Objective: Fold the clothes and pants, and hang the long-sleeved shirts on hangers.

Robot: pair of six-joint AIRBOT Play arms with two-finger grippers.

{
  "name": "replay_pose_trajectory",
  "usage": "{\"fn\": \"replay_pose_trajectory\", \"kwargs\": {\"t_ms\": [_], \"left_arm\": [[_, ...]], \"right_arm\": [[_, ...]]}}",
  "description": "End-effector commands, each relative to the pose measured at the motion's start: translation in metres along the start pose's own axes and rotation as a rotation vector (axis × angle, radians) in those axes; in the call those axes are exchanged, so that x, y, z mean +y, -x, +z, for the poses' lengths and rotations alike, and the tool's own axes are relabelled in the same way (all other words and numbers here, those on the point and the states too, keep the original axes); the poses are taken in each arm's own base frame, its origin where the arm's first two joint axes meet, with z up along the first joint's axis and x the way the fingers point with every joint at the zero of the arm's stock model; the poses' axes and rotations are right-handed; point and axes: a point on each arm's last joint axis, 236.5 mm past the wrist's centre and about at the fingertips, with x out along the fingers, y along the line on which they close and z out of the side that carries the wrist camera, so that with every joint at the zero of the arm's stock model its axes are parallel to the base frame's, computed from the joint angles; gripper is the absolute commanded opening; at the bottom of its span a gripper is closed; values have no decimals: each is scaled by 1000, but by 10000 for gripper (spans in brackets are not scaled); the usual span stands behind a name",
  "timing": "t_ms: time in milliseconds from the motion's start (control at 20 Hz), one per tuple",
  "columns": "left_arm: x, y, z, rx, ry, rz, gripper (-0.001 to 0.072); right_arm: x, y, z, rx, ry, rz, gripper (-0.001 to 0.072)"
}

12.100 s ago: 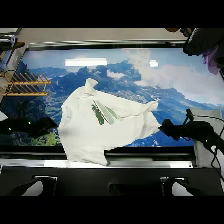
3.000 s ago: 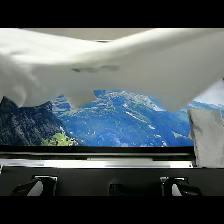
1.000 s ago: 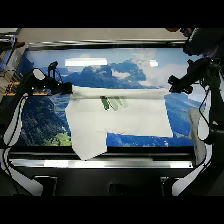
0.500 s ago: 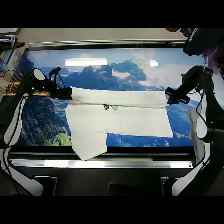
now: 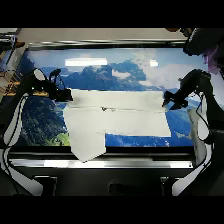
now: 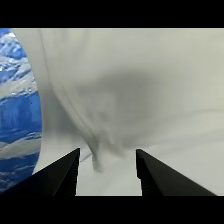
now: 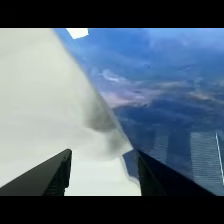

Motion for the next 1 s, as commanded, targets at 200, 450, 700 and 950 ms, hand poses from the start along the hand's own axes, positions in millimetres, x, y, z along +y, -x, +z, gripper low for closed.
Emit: {"fn": "replay_pose_trajectory", "kwargs": {"t_ms": [200,450,700,950], "left_arm": [[31,97,-15,-83,62,41,411],[42,95,-120,-36,231,-77,411],[1,49,-224,4,370,-214,410],[-20,17,-270,52,422,-294,411]], "right_arm": [[-26,136,12,-364,114,30,483],[-56,119,-49,-328,11,205,480],[-42,75,-108,-245,-40,292,478],[-33,90,-123,-287,-36,303,478]]}}
